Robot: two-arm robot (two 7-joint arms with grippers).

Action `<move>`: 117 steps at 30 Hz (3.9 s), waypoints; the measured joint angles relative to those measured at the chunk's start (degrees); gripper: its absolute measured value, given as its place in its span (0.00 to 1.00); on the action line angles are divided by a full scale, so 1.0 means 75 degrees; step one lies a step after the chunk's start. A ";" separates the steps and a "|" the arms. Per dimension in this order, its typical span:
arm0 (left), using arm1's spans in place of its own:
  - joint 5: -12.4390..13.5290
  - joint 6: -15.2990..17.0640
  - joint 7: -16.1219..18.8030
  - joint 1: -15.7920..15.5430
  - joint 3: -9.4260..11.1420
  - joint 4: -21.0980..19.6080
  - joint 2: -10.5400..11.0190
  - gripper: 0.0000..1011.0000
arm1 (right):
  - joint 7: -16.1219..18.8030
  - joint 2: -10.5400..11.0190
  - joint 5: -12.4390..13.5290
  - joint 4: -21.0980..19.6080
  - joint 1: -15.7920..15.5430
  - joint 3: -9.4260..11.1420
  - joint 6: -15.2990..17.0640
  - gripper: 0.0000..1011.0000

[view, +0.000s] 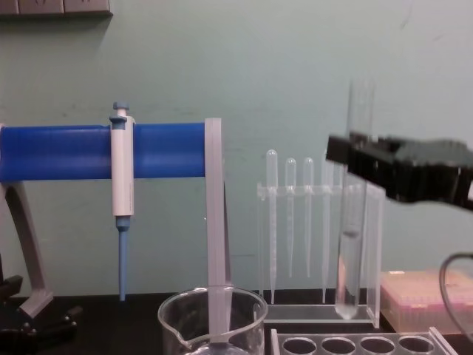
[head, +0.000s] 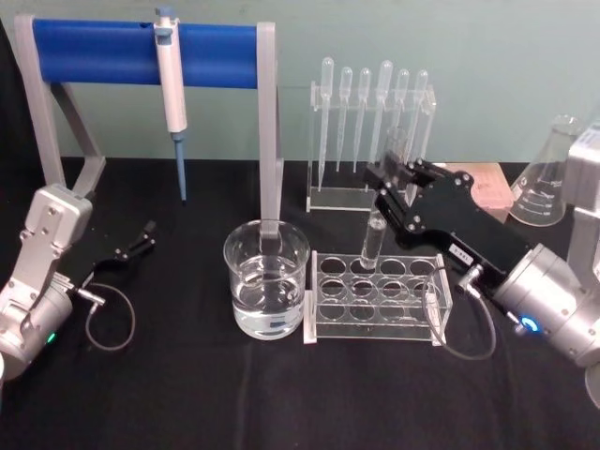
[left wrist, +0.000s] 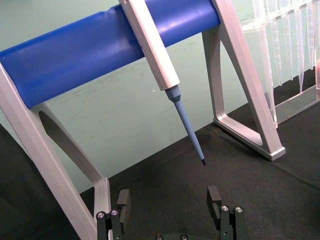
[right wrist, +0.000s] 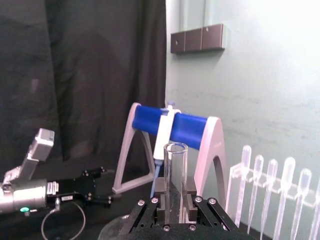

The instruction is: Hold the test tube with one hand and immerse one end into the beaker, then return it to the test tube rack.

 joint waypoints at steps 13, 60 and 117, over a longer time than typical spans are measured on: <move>0.0000 0.0000 0.0000 0.0000 0.0000 0.0000 -0.0001 0.99 | 0.0087 -0.0244 -0.0197 0.0617 -0.0023 -0.0143 -0.0057 0.22; 0.0000 0.0000 0.0000 0.0000 0.0000 0.0000 -0.0001 0.99 | 0.0310 -0.0567 -0.1022 0.1778 0.0439 -0.0544 0.0025 0.22; 0.0000 0.0001 0.0000 0.0000 0.0000 0.0000 -0.0001 0.99 | -0.3167 -0.1132 -0.3423 0.2094 -0.0882 0.1215 0.0100 0.99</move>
